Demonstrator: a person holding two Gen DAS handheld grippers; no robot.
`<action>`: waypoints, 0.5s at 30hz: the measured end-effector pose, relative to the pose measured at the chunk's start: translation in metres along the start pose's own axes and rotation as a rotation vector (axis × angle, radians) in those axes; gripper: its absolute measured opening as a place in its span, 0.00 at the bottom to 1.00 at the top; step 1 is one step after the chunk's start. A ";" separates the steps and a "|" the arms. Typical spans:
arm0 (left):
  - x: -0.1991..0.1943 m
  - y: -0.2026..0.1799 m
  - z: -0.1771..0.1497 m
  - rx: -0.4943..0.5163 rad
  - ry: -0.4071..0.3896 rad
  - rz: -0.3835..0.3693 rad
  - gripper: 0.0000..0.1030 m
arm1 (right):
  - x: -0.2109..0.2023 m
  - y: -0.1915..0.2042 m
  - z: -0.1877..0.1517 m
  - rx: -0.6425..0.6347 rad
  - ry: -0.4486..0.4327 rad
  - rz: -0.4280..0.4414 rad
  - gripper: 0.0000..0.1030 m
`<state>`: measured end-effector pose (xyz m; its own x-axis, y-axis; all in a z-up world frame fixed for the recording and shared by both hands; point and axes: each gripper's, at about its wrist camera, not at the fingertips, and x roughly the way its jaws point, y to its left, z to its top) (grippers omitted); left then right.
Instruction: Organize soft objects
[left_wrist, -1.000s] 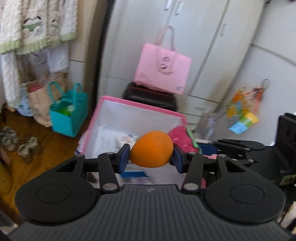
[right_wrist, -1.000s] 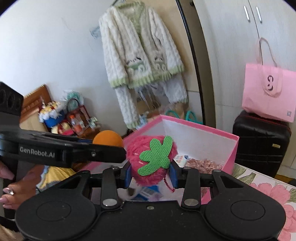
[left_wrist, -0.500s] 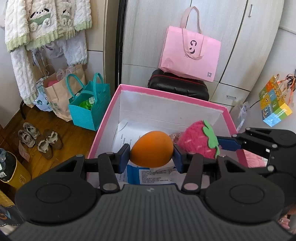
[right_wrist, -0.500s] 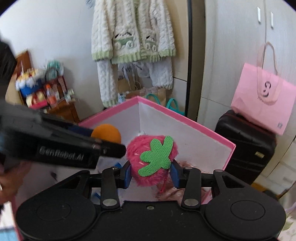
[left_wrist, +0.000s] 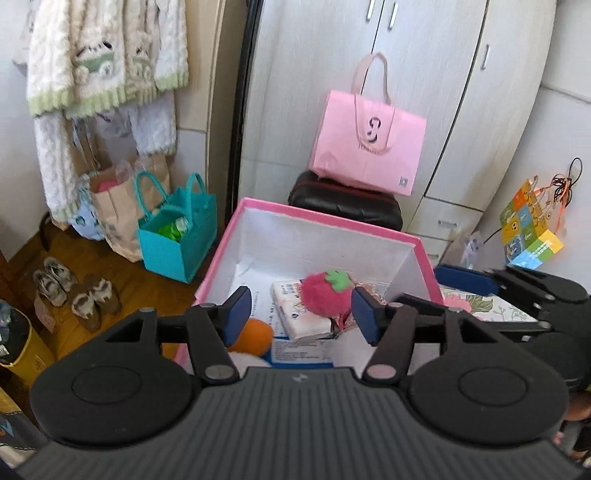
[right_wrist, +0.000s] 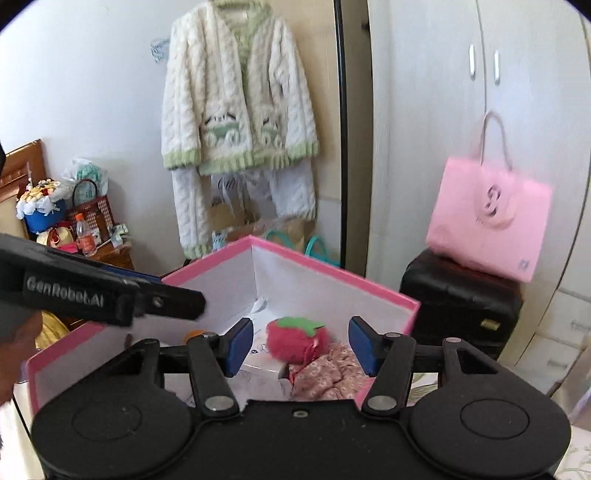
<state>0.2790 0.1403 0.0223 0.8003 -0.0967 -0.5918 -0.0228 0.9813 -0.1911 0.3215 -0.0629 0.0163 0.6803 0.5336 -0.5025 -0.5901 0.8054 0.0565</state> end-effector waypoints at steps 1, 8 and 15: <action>-0.006 0.001 -0.002 0.004 -0.010 0.004 0.58 | -0.009 0.000 -0.002 0.012 -0.007 0.009 0.61; -0.051 0.000 -0.027 0.029 -0.055 0.002 0.60 | -0.067 0.012 -0.032 0.049 -0.056 -0.007 0.61; -0.100 -0.025 -0.051 0.108 -0.140 -0.080 0.64 | -0.111 0.028 -0.047 0.029 -0.088 -0.080 0.63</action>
<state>0.1692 0.1168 0.0468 0.8728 -0.1586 -0.4616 0.1029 0.9843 -0.1436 0.2089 -0.1113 0.0325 0.7612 0.4868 -0.4284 -0.5201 0.8529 0.0451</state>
